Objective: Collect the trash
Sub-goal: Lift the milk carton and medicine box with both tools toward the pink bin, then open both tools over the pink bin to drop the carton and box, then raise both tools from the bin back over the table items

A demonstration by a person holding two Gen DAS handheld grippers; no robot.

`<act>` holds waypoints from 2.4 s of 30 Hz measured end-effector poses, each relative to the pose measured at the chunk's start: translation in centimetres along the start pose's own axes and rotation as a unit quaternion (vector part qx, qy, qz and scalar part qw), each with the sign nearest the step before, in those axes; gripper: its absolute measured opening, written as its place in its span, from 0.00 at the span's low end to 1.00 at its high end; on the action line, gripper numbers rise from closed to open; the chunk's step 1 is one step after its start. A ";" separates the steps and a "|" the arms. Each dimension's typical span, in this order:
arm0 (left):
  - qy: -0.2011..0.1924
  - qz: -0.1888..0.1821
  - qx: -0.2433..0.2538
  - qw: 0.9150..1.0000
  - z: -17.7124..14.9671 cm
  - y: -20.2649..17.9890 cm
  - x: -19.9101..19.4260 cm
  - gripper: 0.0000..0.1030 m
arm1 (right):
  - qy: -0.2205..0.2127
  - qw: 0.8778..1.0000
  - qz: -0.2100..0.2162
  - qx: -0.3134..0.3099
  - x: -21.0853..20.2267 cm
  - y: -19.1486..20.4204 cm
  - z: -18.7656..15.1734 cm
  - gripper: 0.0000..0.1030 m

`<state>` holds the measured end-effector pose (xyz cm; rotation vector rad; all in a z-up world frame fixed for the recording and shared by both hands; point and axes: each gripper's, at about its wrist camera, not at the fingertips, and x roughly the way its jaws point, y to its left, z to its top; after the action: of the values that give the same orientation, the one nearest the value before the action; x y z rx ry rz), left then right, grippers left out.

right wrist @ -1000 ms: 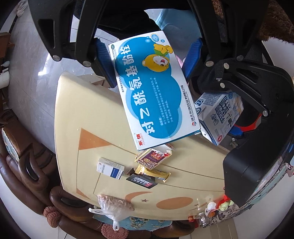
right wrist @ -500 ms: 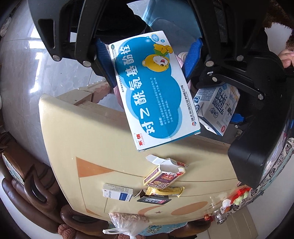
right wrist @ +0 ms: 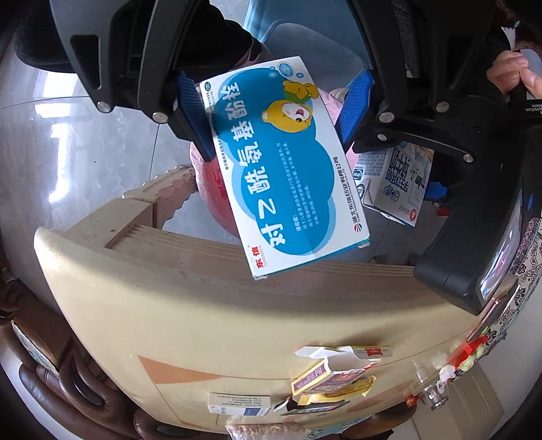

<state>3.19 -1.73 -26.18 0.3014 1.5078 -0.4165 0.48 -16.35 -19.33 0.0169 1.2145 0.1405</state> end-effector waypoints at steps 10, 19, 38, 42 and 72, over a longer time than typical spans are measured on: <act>0.031 -0.027 -0.049 0.998 1.1 0.8 4.3 0.67 | 0.032 0.998 -0.010 0.044 5.6 -2.6 -0.5 0.66; 0.063 -0.050 -0.089 0.993 1.8 1.6 7.6 0.67 | 0.074 0.996 -0.001 0.058 10.6 -3.8 -0.9 0.66; 0.094 -0.066 -0.115 0.987 3.3 2.7 9.6 0.68 | 0.117 0.991 0.016 0.063 14.6 -4.3 -0.7 0.66; 0.094 -0.066 -0.111 0.987 3.4 2.8 9.7 0.69 | 0.120 0.991 0.019 0.062 15.1 -4.3 -0.8 0.66; 0.079 -0.047 -0.118 0.989 3.2 3.3 8.6 0.79 | 0.105 0.993 0.018 0.050 14.5 -4.0 -0.6 0.82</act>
<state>7.67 -0.84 -34.82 0.0779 1.7125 -0.2899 5.30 -18.64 -33.41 0.1132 1.4315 0.1148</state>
